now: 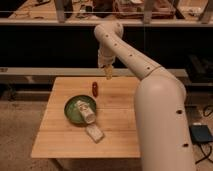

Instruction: Move the arm in a circular motion

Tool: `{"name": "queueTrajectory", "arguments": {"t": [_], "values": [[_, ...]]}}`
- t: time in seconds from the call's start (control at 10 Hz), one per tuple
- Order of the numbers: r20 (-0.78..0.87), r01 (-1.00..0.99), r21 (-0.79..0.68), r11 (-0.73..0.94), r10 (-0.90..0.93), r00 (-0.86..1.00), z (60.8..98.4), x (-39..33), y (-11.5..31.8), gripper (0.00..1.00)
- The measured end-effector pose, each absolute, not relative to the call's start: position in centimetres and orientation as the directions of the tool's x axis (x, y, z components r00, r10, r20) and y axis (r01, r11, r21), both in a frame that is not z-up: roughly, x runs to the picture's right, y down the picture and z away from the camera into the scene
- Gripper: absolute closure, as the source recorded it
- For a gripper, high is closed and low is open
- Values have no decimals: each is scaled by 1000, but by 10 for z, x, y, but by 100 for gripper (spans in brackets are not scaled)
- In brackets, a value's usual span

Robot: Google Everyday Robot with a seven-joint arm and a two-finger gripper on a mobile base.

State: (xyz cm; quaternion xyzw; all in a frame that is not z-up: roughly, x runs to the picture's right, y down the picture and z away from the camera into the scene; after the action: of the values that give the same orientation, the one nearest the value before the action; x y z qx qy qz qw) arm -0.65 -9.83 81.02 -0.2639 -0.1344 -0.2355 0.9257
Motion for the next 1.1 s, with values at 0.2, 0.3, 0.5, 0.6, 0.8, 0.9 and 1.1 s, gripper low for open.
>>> {"name": "queueTrajectory", "arguments": {"t": [0.2, 0.3, 0.5, 0.6, 0.8, 0.9, 1.1], "values": [[477, 607, -354, 712, -421, 772, 767, -25, -63, 35], [507, 640, -327, 695, -442, 740, 748, -26, -43, 35], [568, 715, -295, 634, -485, 665, 712, -15, 34, 35], [611, 764, -281, 581, -506, 609, 692, -5, 97, 35], [652, 808, -266, 525, -520, 552, 670, 9, 166, 35], [666, 823, -258, 506, -524, 531, 660, 21, 197, 35], [668, 827, -254, 501, -528, 525, 652, 40, 224, 35]]}}
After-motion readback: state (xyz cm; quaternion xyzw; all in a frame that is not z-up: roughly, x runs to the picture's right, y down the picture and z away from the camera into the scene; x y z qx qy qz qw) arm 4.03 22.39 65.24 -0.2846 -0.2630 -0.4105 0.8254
